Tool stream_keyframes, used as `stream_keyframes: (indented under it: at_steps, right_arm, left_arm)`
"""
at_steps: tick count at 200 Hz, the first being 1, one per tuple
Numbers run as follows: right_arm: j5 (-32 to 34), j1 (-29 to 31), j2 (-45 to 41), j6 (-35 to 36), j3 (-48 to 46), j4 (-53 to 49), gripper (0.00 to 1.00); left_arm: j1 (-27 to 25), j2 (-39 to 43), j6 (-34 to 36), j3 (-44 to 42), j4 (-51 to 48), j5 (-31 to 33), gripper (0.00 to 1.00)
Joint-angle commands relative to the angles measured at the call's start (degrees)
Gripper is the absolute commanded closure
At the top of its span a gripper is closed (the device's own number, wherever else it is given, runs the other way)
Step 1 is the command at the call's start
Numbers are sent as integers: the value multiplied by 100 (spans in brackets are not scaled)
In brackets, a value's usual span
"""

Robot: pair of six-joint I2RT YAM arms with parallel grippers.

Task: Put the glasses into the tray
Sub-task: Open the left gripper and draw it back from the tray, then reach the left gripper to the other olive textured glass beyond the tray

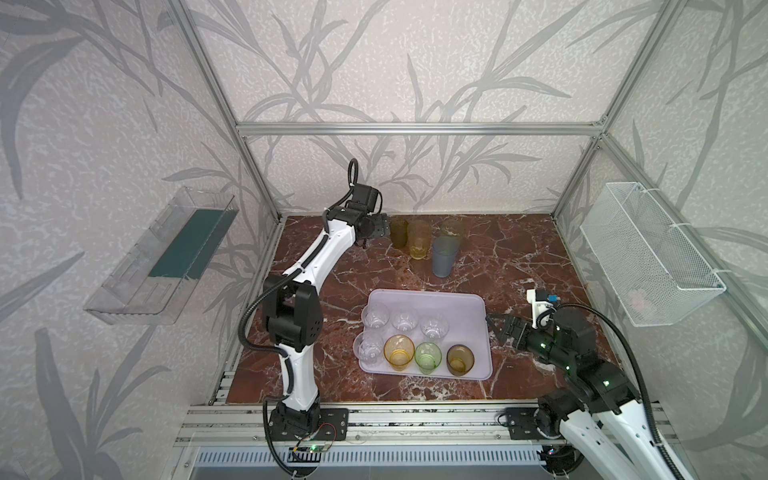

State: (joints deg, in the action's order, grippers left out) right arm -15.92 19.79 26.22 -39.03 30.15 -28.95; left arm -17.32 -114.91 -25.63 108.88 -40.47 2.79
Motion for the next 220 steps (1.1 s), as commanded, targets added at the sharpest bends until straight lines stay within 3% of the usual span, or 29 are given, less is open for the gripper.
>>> stream_keyframes:
  at_steps: [1, 30, 58, 85, 115, 220]
  right_arm:
    - [49, -19, 157, 208, 109, 283, 1]
    - [224, -19, 353, 361, 49, 518, 1]
    - [188, -19, 673, 283, -119, 978, 1]
    - [49, -18, 1105, 282, -120, 1322, 1]
    - [-26, -19, 1391, 288, -115, 1634, 1]
    - [-211, -28, 2137, -171, -240, 2322, 1]
  left_arm:
    - [5, -482, 66, 760, -268, -245, 8]
    - [68, -1110, 231, 1619, -586, -228, 4]
    - [207, -1353, 336, 1701, -297, -257, 4]
    - [457, -1687, 170, 1992, -340, -726, 5]
    - [650, -2034, -18, 2352, -408, -1411, 11]
    - [682, -2458, -143, 2735, -503, -2113, 25]
